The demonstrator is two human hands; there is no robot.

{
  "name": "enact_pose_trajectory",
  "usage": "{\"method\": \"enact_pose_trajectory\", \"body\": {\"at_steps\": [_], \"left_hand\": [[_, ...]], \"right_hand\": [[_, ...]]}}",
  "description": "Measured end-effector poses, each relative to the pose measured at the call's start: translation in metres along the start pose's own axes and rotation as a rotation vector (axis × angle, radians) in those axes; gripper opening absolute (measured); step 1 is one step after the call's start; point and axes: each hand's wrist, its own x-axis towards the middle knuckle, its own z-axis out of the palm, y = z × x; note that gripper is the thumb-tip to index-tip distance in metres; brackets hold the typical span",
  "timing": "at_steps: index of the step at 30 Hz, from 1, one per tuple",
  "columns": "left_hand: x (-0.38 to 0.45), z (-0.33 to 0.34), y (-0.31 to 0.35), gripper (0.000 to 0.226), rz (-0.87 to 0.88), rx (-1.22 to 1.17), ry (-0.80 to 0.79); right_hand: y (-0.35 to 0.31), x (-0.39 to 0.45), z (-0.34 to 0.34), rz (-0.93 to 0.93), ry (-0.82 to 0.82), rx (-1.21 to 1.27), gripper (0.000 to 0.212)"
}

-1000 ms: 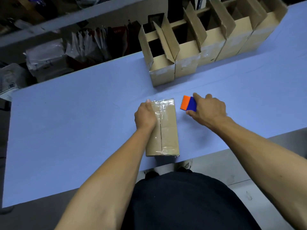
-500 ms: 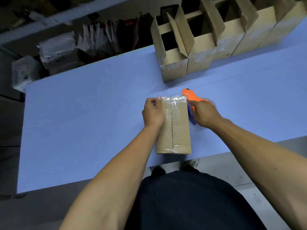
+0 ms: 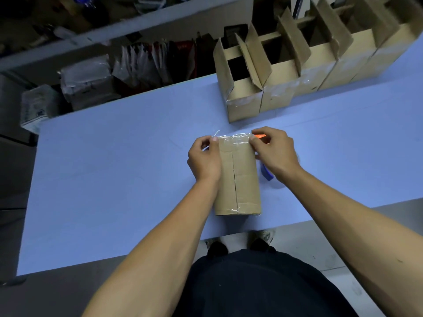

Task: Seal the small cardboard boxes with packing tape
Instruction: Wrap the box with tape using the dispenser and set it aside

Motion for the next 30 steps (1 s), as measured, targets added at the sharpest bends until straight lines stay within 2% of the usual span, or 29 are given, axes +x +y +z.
{"method": "enact_pose_trajectory", "body": {"at_steps": [4,12,18,23,27,30], "left_hand": [[0.008,-0.013,0.024,0.003,0.085,-0.107,0.051],[0.023,-0.029,0.053,0.004,0.218,-0.236,0.105],[0.025,-0.031,0.048,0.014,0.230,-0.186,0.089],[0.028,-0.029,0.048,0.016,0.249,-0.111,0.150],[0.027,-0.030,0.029,0.019,0.301,-0.002,0.145],[0.028,-0.037,0.015,0.020,0.275,-0.020,0.177]], "right_hand": [[-0.025,0.005,0.009,-0.068,0.035,0.125,0.011],[-0.065,0.010,0.023,-0.250,0.081,0.038,0.016],[-0.066,0.013,0.032,-0.264,0.126,-0.033,0.019],[-0.070,0.012,0.040,-0.289,0.180,-0.098,0.017],[-0.055,0.009,0.047,-0.290,0.163,-0.122,0.018],[-0.049,0.002,0.052,-0.297,0.108,-0.084,0.019]]}}
